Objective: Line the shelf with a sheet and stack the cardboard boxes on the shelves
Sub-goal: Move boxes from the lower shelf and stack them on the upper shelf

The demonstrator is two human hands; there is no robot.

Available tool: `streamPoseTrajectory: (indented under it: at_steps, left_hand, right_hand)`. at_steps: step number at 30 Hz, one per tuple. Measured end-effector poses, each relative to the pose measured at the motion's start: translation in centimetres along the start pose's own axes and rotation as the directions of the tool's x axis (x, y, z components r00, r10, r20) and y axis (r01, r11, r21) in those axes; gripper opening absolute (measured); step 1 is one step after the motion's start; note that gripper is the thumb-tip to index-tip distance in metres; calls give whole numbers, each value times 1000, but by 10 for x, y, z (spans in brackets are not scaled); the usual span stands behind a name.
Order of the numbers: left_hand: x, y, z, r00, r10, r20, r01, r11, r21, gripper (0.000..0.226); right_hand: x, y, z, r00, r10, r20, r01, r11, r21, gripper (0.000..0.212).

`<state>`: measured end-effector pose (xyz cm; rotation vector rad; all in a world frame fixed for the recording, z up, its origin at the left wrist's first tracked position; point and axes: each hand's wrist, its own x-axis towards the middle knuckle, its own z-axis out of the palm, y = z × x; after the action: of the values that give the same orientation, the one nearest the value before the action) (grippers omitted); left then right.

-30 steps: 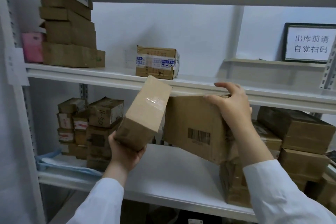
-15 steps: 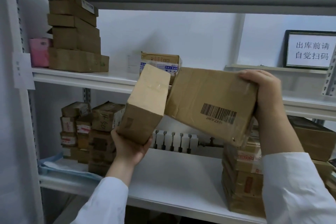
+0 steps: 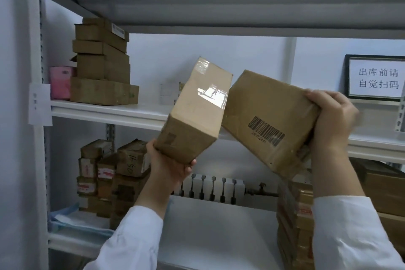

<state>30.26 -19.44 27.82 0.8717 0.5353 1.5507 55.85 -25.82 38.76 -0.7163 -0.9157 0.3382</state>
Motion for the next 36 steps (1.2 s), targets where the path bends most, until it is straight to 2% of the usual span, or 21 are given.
streamPoseTrajectory:
  at_steps: [5,20,24,28,31,36]
  left_hand:
    - [8,-2,10,1000,27,-7,-27,1000,16,75]
    - [15,9,52,998,58,25,-57,997,-43,74]
    - [18,23,67,991,131,40,-127,989,-80,72]
    - [24,48,84,982,190,-11,-190,979,-80,64]
    - [32,72,96,971,236,-31,-237,971,-29,58]
    - [52,104,108,939,291,-182,-259,949,181,57]
  right_hand:
    - [1,-1,8,999,-38,-31,35,994,-100,25]
    - [21,-11,-4,995,-62,-74,48,984,-169,27]
    - [30,-24,-6,984,-123,-125,92,969,-231,29]
    - [37,-36,-1,963,-221,-155,157,926,-342,27]
    - [44,-38,8,947,-266,-179,184,907,-378,19]
    - [56,-28,27,948,-195,-252,138,964,-230,20]
